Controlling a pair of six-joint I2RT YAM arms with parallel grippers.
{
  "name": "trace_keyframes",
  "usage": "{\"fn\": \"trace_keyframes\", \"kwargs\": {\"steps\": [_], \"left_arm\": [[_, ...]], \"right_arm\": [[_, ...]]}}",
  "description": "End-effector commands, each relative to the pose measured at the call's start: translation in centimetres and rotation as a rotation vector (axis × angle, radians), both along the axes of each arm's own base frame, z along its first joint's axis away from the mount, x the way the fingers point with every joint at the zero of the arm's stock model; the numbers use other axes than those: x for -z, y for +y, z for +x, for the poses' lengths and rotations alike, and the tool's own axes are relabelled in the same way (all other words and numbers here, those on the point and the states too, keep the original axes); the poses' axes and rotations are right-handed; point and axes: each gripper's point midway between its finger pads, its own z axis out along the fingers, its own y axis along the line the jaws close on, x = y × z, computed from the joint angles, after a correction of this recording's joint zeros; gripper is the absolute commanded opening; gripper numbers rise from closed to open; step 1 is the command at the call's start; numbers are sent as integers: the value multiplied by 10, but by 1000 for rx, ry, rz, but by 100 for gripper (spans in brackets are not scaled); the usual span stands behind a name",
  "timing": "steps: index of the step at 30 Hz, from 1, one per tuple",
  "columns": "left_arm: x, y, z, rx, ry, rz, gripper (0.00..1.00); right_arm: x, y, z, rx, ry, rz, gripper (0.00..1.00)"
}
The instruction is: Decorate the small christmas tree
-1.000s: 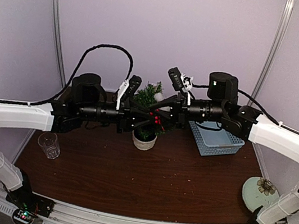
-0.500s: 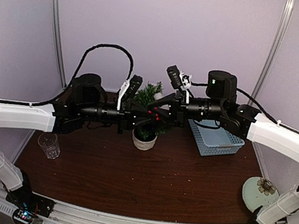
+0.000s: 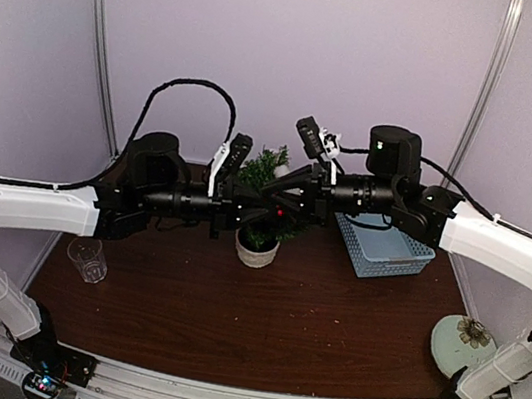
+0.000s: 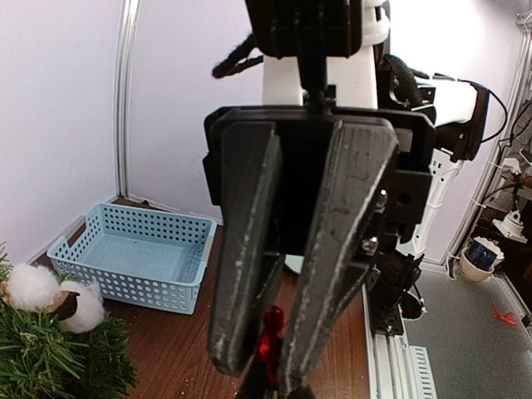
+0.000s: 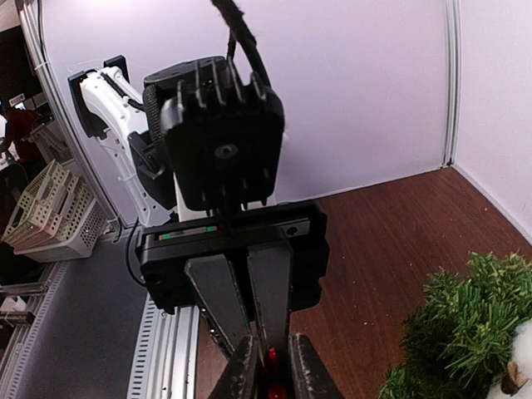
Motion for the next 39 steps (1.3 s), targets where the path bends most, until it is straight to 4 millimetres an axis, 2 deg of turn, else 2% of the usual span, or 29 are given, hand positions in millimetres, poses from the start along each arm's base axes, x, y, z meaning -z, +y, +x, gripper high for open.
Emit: {"fn": "trace_keyframes", "kwargs": {"steps": [1,11,14,18,24,29,39], "left_arm": [[-17,4,-3,-9,-52,-64,0],[-15,6,-1,-27,-55,-61,0],[-16,10,-1,-41,-64,-47,0],[-16,14,-3,-39,-66,-29,0],[-15,12,-7,-5,-55,-28,0],[-13,8,-9,23,-36,-29,0],[-13,4,-7,34,-18,-27,0]], "right_arm": [[-11,2,-1,9,-11,11,21],[-21,-19,9,98,-40,13,74],[-18,-32,12,131,-67,-27,81],[1,-43,8,141,-89,-125,80],[22,-51,-6,101,-55,-199,63],[27,-50,-14,77,-55,-224,53],[30,-41,-10,77,-69,-251,45]]}}
